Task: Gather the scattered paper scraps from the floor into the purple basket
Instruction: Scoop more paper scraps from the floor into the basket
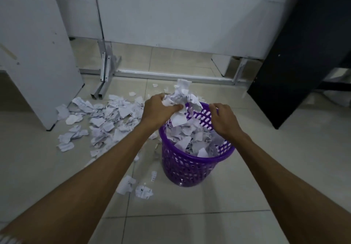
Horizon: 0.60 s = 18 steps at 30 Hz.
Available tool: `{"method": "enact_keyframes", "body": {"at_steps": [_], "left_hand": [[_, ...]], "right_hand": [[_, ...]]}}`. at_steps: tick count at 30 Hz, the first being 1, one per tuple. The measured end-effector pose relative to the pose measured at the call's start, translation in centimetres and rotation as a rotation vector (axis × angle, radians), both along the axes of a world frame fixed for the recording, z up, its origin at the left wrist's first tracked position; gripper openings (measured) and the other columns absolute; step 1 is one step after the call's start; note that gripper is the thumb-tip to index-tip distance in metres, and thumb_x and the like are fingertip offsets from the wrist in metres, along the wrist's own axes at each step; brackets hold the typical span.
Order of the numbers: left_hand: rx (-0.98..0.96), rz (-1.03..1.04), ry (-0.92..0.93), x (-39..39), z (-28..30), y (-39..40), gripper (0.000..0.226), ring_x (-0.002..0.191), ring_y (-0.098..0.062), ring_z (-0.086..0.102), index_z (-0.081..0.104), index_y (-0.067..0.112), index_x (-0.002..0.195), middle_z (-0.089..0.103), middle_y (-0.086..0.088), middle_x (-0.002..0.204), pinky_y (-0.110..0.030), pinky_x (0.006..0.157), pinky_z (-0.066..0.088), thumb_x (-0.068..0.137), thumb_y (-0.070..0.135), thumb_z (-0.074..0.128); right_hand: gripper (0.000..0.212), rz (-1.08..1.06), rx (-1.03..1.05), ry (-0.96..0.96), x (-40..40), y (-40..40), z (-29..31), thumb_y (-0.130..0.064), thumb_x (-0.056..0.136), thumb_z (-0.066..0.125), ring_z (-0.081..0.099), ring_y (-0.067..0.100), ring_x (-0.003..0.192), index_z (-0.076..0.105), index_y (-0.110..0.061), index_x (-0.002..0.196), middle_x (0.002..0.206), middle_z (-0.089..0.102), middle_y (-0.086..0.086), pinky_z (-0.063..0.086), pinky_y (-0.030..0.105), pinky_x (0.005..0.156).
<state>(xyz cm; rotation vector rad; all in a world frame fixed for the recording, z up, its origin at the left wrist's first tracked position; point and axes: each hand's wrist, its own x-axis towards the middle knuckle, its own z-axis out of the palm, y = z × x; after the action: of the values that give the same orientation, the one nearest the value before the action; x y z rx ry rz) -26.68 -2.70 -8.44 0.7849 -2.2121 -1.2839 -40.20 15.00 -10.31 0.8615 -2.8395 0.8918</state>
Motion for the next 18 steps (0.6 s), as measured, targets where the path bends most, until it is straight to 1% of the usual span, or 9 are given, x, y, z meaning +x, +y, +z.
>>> {"method": "enact_keyframes", "body": {"at_steps": [2, 3, 6, 8, 11, 13, 14, 16, 18], "left_hand": [[-0.054, -0.055, -0.036, -0.7, -0.8, 1.3, 0.071, 0.103, -0.016, 0.060, 0.060, 0.016, 0.128, 0.064, -0.004, 0.127, -0.024, 0.079, 0.041, 0.069, 0.049, 0.081], [-0.086, -0.086, -0.058, -1.1, -1.3, 2.0, 0.073, 0.107, -0.018, 0.059, 0.059, 0.017, 0.130, 0.062, -0.004, 0.130, -0.023, 0.081, 0.040, 0.069, 0.049, 0.082], [-0.096, -0.143, -0.107, -1.6, -3.0, 3.1, 0.075, 0.109, -0.016, 0.057, 0.059, 0.020, 0.129, 0.062, 0.000, 0.130, -0.022, 0.081, 0.039, 0.064, 0.047, 0.085], [-0.096, -0.166, -0.125, -1.7, -4.0, 3.8, 0.083, 0.113, -0.015, 0.056, 0.055, 0.021, 0.133, 0.059, 0.001, 0.132, -0.022, 0.082, 0.039, 0.061, 0.049, 0.087], [-0.112, -0.185, -0.099, -1.8, -4.7, 4.2, 0.091, 0.120, -0.018, 0.054, 0.051, 0.023, 0.137, 0.056, 0.001, 0.137, -0.023, 0.087, 0.039, 0.059, 0.052, 0.086], [-0.119, -0.203, -0.063, -1.8, -4.8, 4.2, 0.092, 0.120, -0.014, 0.053, 0.050, 0.025, 0.138, 0.055, 0.002, 0.138, -0.022, 0.089, 0.039, 0.059, 0.052, 0.087], [-0.132, -0.215, -0.050, -1.8, -4.9, 4.1, 0.092, 0.116, -0.010, 0.053, 0.049, 0.026, 0.139, 0.055, 0.003, 0.138, -0.021, 0.088, 0.039, 0.059, 0.052, 0.087], [-0.177, -0.223, -0.021, -1.6, -4.9, 4.1, 0.088, 0.110, -0.004, 0.050, 0.050, 0.028, 0.137, 0.056, 0.005, 0.136, -0.021, 0.087, 0.039, 0.061, 0.054, 0.085], [-0.238, -0.223, 0.014, -1.1, -4.9, 3.8, 0.082, 0.111, -0.008, 0.052, 0.052, 0.029, 0.135, 0.057, 0.004, 0.135, -0.024, 0.089, 0.042, 0.064, 0.059, 0.080]], "right_hand": [[0.046, -0.023, 0.033, 0.026, -0.2, 1.5, -0.4, -0.035, 0.106, 0.030, 0.060, 0.033, 0.104, 0.065, -0.006, 0.107, 0.111, 0.065, 0.019, 0.048, 0.048, 0.092], [0.046, -0.035, 0.042, 0.019, -0.4, 2.3, -0.6, -0.035, 0.107, 0.029, 0.060, 0.033, 0.105, 0.064, -0.006, 0.109, 0.113, 0.065, 0.018, 0.049, 0.048, 0.092], [0.045, -0.037, 0.015, -0.035, -0.6, 4.0, -1.0, -0.036, 0.107, 0.028, 0.061, 0.030, 0.108, 0.061, -0.007, 0.120, 0.121, 0.064, 0.015, 0.051, 0.048, 0.094], [0.046, -0.028, -0.004, -0.063, -0.9, 4.9, -1.1, -0.037, 0.107, 0.028, 0.061, 0.028, 0.109, 0.060, -0.009, 0.124, 0.122, 0.064, 0.014, 0.052, 0.047, 0.094], [0.047, -0.033, -0.011, -0.082, -1.2, 5.4, -1.1, -0.041, 0.106, 0.030, 0.061, 0.027, 0.110, 0.058, -0.010, 0.127, 0.126, 0.062, 0.012, 0.052, 0.046, 0.095], [0.046, -0.035, -0.023, -0.061, -1.3, 5.2, -0.9, -0.042, 0.105, 0.032, 0.061, 0.026, 0.111, 0.057, -0.011, 0.128, 0.129, 0.061, 0.012, 0.051, 0.045, 0.098], [0.045, -0.037, -0.036, -0.043, -1.3, 5.0, -0.8, -0.042, 0.105, 0.033, 0.060, 0.025, 0.113, 0.056, -0.011, 0.129, 0.131, 0.059, 0.011, 0.049, 0.043, 0.100], [0.045, -0.035, -0.079, -0.008, -1.1, 4.3, -0.4, -0.041, 0.105, 0.033, 0.055, 0.023, 0.120, 0.053, -0.013, 0.133, 0.138, 0.054, 0.010, 0.043, 0.035, 0.103], [0.043, -0.008, -0.132, 0.013, -0.8, 3.0, 0.4, -0.040, 0.105, 0.033, 0.052, 0.020, 0.123, 0.052, -0.014, 0.135, 0.140, 0.052, 0.008, 0.036, 0.028, 0.098]]}}
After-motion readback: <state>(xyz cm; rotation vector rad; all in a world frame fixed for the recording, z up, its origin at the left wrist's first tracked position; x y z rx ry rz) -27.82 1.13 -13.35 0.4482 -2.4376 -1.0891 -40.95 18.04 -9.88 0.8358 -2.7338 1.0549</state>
